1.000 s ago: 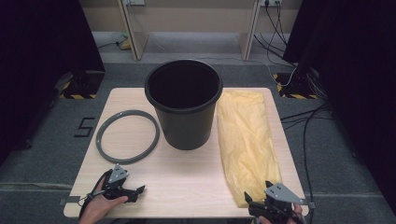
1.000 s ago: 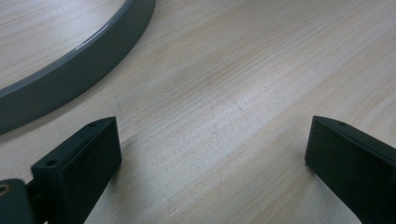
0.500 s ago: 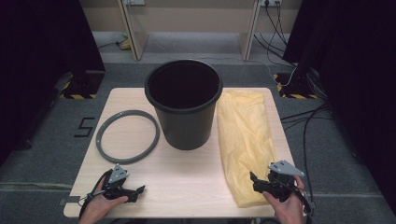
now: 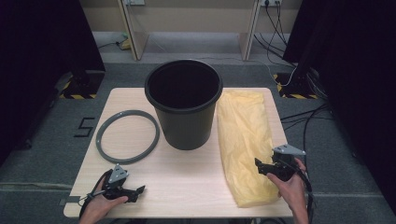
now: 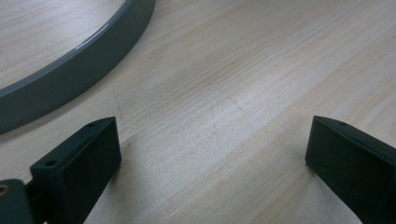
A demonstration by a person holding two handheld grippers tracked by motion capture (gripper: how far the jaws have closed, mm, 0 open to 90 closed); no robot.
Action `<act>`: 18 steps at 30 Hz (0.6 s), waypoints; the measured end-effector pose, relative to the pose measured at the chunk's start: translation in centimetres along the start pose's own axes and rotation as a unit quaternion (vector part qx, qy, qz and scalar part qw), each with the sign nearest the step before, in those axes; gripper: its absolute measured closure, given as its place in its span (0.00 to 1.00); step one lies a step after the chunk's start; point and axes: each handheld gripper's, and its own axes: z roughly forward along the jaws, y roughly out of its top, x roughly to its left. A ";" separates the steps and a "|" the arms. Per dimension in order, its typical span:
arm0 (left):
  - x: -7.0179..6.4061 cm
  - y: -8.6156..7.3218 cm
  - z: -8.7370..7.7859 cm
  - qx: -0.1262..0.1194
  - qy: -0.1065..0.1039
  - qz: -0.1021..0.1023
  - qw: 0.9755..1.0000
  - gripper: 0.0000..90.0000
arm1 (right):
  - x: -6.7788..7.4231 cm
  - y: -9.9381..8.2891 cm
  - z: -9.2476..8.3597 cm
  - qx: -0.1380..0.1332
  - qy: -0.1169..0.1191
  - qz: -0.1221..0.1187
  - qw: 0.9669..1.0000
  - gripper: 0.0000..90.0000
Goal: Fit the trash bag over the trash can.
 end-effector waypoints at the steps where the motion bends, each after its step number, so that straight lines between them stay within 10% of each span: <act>1: 0.0 0.0 0.0 -0.001 0.000 0.000 1.000 0.03 | -0.2 0.1 0.3 0.004 0.000 -0.003 1.000 0.22; 18: 0.0 0.0 0.0 -0.001 0.000 -0.001 1.000 0.03 | -2.0 0.2 5.4 0.067 -0.034 0.006 0.997 0.19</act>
